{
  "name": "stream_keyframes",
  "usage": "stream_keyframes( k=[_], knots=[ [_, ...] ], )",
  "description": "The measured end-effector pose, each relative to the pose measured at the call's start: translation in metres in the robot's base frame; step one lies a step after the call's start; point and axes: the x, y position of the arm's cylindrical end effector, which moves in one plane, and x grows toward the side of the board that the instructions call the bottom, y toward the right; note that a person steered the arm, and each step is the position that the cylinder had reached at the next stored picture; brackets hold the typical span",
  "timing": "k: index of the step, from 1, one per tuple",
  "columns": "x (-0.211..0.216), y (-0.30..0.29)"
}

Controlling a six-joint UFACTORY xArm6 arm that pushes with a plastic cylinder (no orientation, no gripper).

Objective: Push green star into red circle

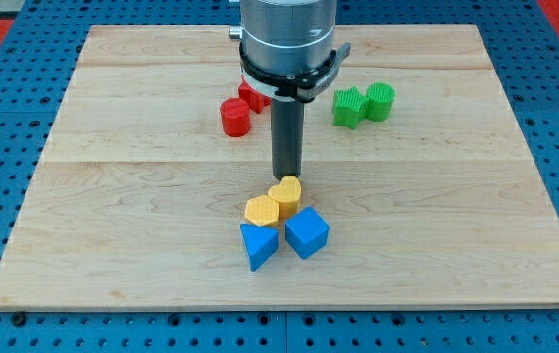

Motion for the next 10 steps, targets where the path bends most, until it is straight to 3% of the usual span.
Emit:
stream_keyframes(
  k=[2, 4, 6, 7, 8, 10],
  knots=[
    [-0.003, -0.002],
    [-0.02, 0.04],
    [-0.066, 0.119],
    [-0.069, 0.177],
    [-0.09, 0.197],
    [-0.107, 0.194]
  ],
)
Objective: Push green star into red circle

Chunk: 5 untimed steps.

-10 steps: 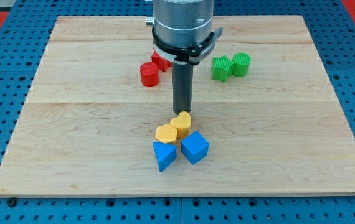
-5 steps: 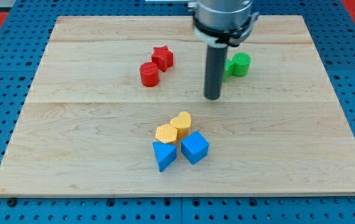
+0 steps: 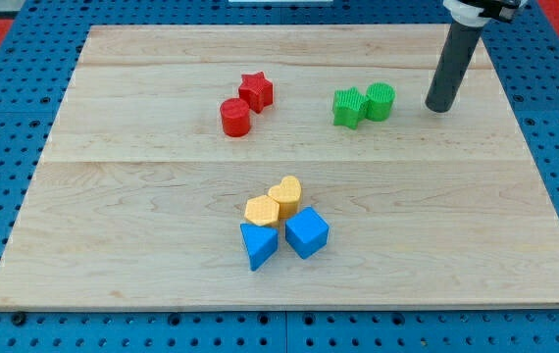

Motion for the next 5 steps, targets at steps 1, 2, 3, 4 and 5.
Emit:
stream_keyframes(
  k=[1, 2, 3, 4, 5],
  knots=[
    [0.0, -0.021],
    [-0.008, -0.048],
    [-0.025, -0.049],
    [-0.03, -0.049],
    [-0.025, -0.049]
  ],
)
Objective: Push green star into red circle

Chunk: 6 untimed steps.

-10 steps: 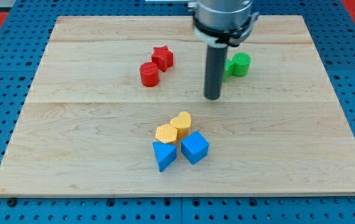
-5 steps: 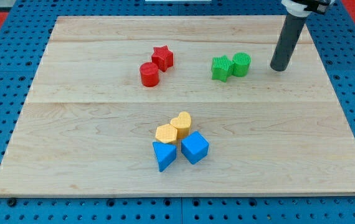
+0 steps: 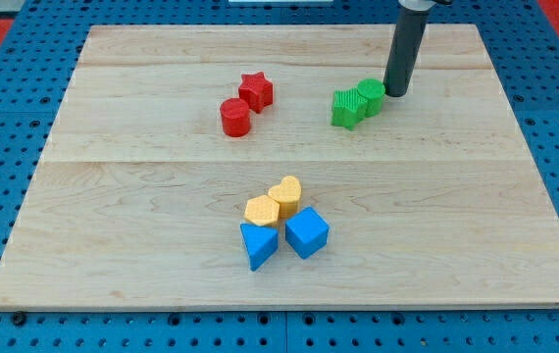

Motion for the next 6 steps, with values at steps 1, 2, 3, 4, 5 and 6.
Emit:
stream_keyframes(
  k=[1, 2, 3, 4, 5, 6],
  knots=[
    [0.012, -0.009],
    [0.009, -0.031],
    [0.01, -0.043],
    [0.021, -0.049],
    [0.04, -0.066],
    [0.045, -0.102]
  ],
)
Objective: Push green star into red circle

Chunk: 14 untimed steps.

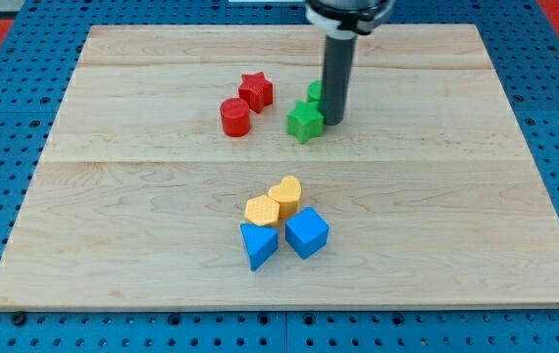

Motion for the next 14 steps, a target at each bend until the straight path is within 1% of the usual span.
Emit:
stream_keyframes(
  k=[1, 3, 5, 6, 9, 11, 12, 14],
  knots=[
    [-0.002, -0.034],
    [-0.004, -0.067],
    [0.007, -0.07],
    [0.009, -0.086],
    [-0.009, -0.109],
    [-0.004, -0.109],
    [0.001, -0.101],
    [0.05, -0.098]
  ],
)
